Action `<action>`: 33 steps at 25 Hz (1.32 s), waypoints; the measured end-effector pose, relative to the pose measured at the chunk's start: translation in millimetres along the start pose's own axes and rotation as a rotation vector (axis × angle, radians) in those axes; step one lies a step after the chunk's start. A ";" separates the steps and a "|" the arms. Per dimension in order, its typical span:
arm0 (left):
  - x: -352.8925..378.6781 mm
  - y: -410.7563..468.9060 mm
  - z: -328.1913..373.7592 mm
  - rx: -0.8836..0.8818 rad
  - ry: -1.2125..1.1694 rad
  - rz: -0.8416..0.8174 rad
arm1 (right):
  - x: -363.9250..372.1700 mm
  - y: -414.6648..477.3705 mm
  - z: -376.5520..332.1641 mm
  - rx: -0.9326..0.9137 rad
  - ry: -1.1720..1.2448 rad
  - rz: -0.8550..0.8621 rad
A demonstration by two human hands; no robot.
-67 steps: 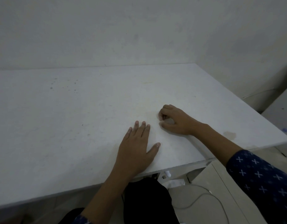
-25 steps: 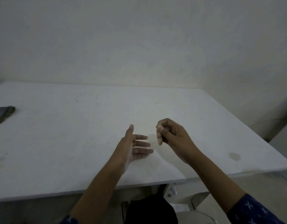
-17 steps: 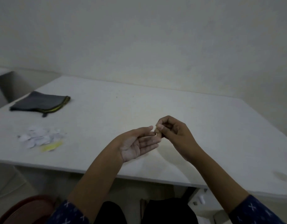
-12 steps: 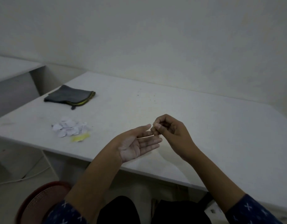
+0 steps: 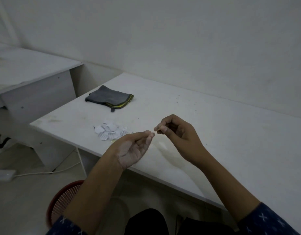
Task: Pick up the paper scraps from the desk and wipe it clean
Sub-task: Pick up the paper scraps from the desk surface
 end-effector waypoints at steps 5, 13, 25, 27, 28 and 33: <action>-24.3 -6.2 45.3 0.434 0.551 0.032 | 30.9 18.5 20.2 0.251 0.156 -0.078; -36.3 -12.3 81.3 0.635 0.888 0.092 | 63.7 47.6 29.4 0.461 0.197 -0.135; -60.4 8.3 86.1 0.637 1.521 0.397 | 99.1 75.5 44.7 0.382 -0.448 -0.016; -61.4 9.9 83.2 0.649 1.579 0.398 | 101.7 73.7 45.8 0.390 -0.488 -0.022; -62.4 10.4 82.1 0.655 1.597 0.402 | 103.2 72.0 45.6 0.379 -0.507 -0.018; -58.5 12.0 85.8 0.710 1.781 0.431 | 97.1 75.0 44.8 0.339 -0.566 -0.008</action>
Point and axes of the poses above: each hand's wrist, its own y-axis towards the middle knuckle, its own x-axis out of the palm, z = x × y, the point moved 5 cm from there along y, towards the middle knuckle, and after that the axes turned 10 degrees about x, right-handed, at the moved point
